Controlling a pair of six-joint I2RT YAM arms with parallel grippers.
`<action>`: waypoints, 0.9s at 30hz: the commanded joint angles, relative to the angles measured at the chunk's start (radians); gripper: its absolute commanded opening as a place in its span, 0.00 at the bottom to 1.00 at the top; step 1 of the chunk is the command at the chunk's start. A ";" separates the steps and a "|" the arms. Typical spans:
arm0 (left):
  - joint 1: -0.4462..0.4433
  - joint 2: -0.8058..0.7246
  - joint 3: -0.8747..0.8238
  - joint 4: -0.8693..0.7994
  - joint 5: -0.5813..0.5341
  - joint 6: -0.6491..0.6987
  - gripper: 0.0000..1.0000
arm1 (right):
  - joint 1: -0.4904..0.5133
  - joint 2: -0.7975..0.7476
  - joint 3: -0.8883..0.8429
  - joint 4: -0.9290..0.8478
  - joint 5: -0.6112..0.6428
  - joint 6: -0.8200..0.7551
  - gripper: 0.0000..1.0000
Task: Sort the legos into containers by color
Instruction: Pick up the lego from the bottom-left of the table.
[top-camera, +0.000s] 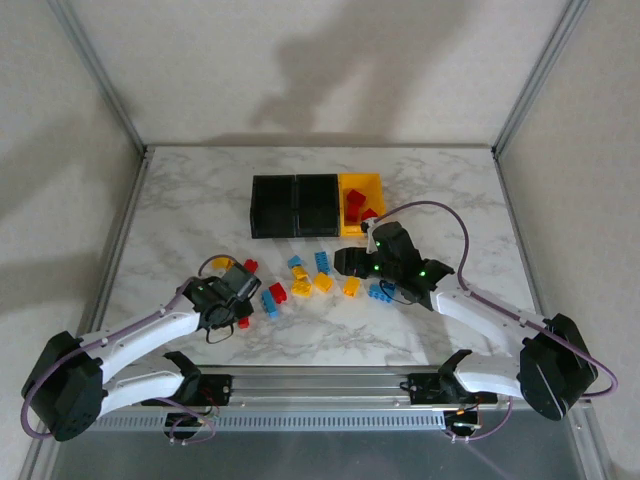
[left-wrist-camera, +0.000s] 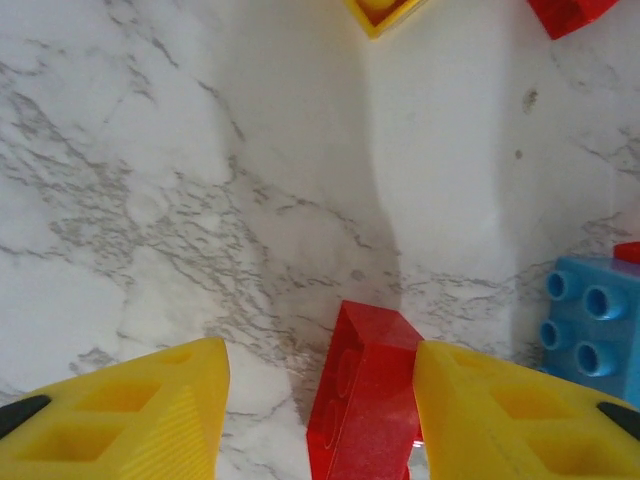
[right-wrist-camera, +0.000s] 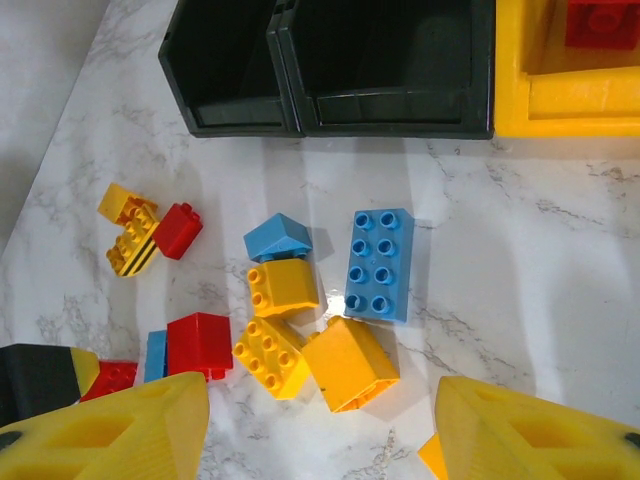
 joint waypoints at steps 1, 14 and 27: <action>0.008 0.003 -0.017 0.035 0.029 -0.014 0.51 | 0.007 0.002 0.018 0.018 0.003 -0.019 0.62; 0.008 0.033 -0.046 0.072 0.063 -0.007 0.45 | 0.007 0.024 0.024 0.016 0.011 -0.023 0.62; 0.007 0.073 0.130 0.044 0.024 0.037 0.21 | -0.008 -0.011 0.011 0.007 0.024 -0.016 0.62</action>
